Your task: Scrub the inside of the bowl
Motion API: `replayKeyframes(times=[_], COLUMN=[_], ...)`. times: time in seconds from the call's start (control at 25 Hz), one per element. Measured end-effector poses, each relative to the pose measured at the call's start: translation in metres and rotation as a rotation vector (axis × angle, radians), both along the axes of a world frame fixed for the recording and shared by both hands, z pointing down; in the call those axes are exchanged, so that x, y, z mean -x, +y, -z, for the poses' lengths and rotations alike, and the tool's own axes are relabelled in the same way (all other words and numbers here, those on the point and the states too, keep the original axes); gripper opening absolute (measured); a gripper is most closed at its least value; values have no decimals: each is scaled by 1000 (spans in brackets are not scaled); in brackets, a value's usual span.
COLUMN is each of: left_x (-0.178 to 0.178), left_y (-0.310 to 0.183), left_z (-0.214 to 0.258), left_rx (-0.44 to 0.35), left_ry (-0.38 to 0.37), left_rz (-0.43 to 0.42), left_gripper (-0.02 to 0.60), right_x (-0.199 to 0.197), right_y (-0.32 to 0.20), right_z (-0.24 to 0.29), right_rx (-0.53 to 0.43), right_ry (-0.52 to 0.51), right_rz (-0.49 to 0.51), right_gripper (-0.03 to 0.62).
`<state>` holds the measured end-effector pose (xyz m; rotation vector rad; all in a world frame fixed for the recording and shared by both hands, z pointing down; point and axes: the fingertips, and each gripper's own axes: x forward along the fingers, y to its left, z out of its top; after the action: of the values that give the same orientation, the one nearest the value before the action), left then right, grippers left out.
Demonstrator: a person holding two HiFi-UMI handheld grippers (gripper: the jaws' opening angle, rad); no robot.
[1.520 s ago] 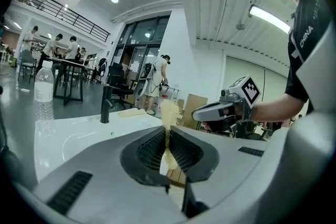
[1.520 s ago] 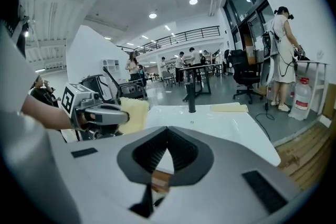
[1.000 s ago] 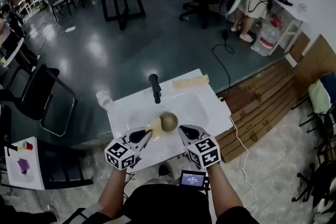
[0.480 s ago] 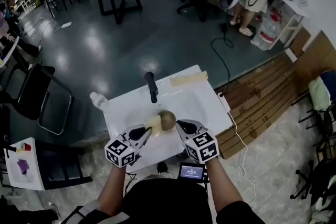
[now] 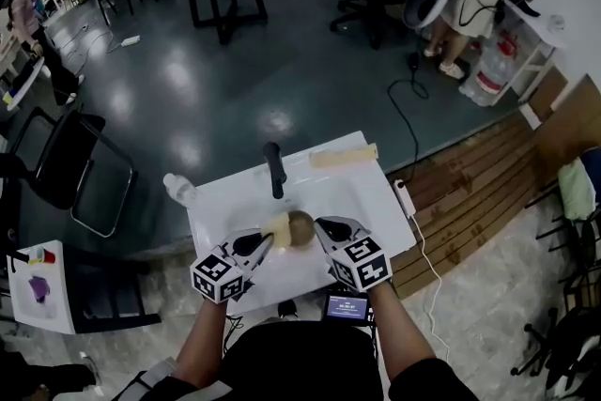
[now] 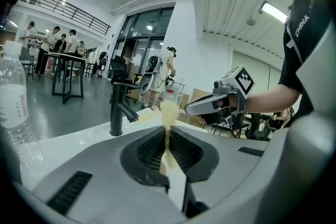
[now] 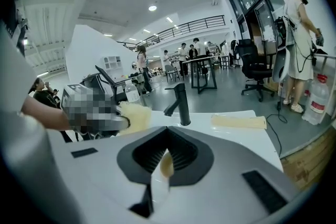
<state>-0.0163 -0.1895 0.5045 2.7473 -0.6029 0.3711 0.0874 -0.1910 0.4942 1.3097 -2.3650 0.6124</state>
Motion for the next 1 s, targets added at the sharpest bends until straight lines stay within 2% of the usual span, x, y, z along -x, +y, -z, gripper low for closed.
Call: replayKeyframes(times=[0.44,0.76,1.0], left_x=[-6,-13,-27], left_y=[-17,-28,-38], left_z=[-7,-27,-44], left_rx=[20,40,56], left_ry=[-36,-114,-200], left_rz=[26,47,60], left_gripper=[17,17,17], right_x=[-9,-17,-17], right_y=[-22,-39,-56], right_z=[-12,-48,-78], right_rx=[61,162,249], right_ry=[-45,-56,-78], right_rz=[38,118,211], right_gripper=[9,10,11])
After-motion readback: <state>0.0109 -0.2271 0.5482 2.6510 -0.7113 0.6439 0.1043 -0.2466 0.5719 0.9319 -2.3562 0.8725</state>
